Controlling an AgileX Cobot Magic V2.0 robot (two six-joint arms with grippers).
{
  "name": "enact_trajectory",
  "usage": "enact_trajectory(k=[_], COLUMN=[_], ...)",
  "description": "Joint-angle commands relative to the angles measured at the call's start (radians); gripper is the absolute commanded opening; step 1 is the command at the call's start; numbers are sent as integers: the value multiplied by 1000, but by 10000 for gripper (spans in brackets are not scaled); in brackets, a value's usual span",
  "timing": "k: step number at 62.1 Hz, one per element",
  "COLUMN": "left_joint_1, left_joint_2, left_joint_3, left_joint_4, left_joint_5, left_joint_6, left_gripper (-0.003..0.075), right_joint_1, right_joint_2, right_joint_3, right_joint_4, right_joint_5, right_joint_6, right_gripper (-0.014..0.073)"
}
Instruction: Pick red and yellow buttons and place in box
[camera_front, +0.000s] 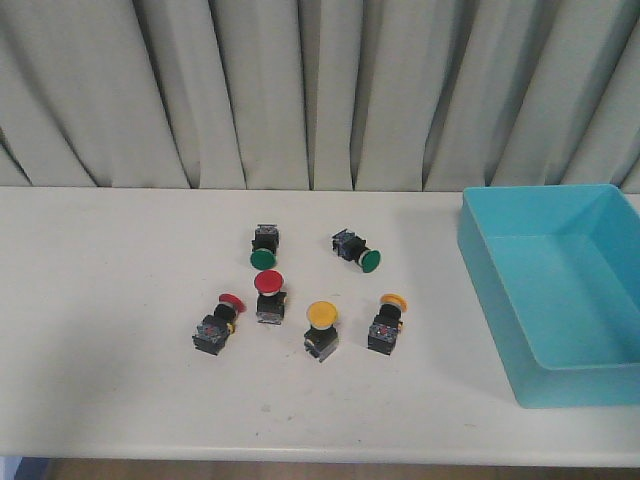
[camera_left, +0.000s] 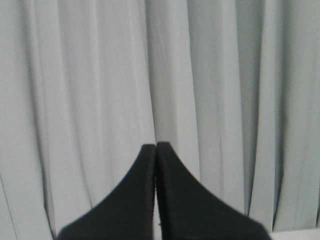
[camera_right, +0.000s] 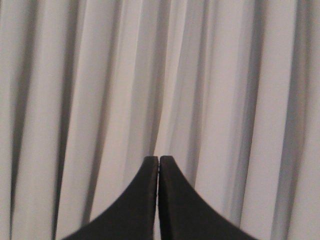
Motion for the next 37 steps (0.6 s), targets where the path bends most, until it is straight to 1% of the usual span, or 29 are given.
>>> enact_trajectory(k=[1,7,14,16,25,37], left_joint_1=[-21,-28,-27,-27,-27,-27], left_joint_2=[174,309,402,421,459,460], left_joint_3=[-134,-193,-201,-201,-201,-201], left_joint_4=[-11,-11,-11,-11,-11,-11], left_joint_5=[-2,-28,-95,-110,-132,-161], left_joint_6=[-6,-14,-13,-13,-15,-15], left_gripper=[-3,-3,-3,-3,-3,-3], right_joint_1=[-4,-4,-5,-5,-4,-4], right_joint_2=[192,346,474,495,543,519], right_joint_3=[-101,-129,-129,-129,-129,-129], right_joint_4=[-30,-27,-17,-11,-8,25], right_joint_5=[-23,-55,-139,-142,-179,-151], right_joint_6=[2,2,-5,-2,0,27], right_gripper=[-3,-3,-3,-3,-3,-3])
